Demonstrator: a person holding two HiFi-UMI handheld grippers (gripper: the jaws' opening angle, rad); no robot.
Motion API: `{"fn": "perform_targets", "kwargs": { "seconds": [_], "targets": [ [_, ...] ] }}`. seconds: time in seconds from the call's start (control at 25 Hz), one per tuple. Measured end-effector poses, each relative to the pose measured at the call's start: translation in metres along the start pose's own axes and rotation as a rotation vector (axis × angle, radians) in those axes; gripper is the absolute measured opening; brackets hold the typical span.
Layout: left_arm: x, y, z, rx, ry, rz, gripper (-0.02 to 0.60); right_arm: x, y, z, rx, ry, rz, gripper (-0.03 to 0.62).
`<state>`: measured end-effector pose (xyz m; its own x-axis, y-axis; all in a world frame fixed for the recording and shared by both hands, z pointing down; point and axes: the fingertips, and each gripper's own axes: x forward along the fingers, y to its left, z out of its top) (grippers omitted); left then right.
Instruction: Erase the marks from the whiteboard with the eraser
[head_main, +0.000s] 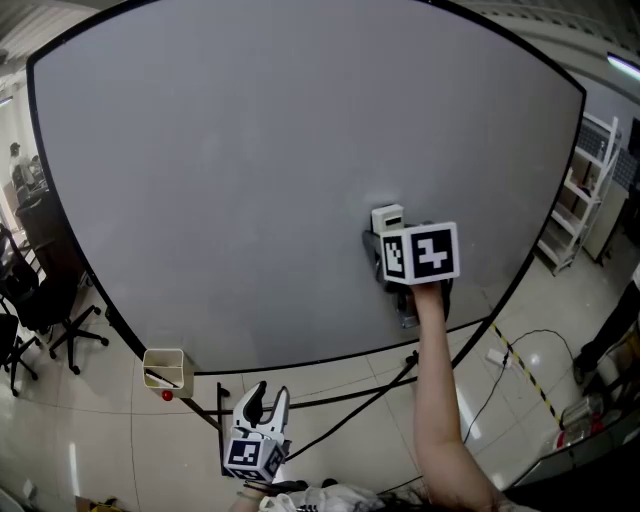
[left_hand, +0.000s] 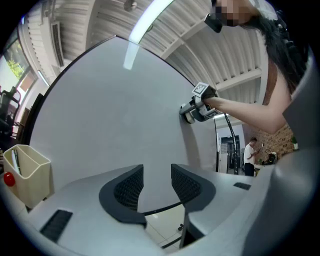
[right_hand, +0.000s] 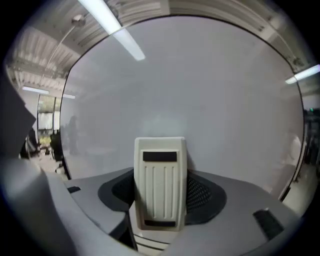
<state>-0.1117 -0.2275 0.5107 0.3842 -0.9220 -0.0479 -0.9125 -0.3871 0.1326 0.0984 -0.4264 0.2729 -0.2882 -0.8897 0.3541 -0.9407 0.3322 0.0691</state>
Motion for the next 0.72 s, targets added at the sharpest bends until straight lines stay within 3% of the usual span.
{"fn": "perform_targets", "kwargs": {
  "seconds": [0.12,0.28,0.36,0.48,0.56,0.6,0.72],
  "targets": [
    [0.003,-0.005,0.002,-0.004,-0.01,-0.015,0.153,0.012,0.001,-0.024,-0.101,0.056,-0.042,0.275],
    [0.002,-0.008,0.003,0.008,-0.008,-0.024,0.152,-0.004,-0.062,-0.014,0.086,0.014,-0.072,0.272],
    [0.002,-0.001,0.001,0.001,0.001,-0.004,0.153,-0.006,-0.053,-0.003,0.106,-0.031,-0.054,0.272],
    [0.007,0.002,-0.003,-0.02,0.005,0.005,0.152,0.005,-0.008,-0.012,-0.034,-0.02,-0.066,0.273],
    [0.015,-0.007,-0.001,-0.014,-0.001,-0.021,0.152,0.014,0.0,-0.027,-0.144,0.022,-0.117,0.274],
    [0.018,-0.014,0.001,-0.006,-0.006,-0.04,0.153,0.015,-0.006,-0.03,-0.145,0.026,-0.117,0.274],
    [0.023,-0.035,0.009,0.026,-0.016,-0.094,0.153,0.007,-0.055,-0.041,0.05,0.027,-0.092,0.273]
  ]
}}
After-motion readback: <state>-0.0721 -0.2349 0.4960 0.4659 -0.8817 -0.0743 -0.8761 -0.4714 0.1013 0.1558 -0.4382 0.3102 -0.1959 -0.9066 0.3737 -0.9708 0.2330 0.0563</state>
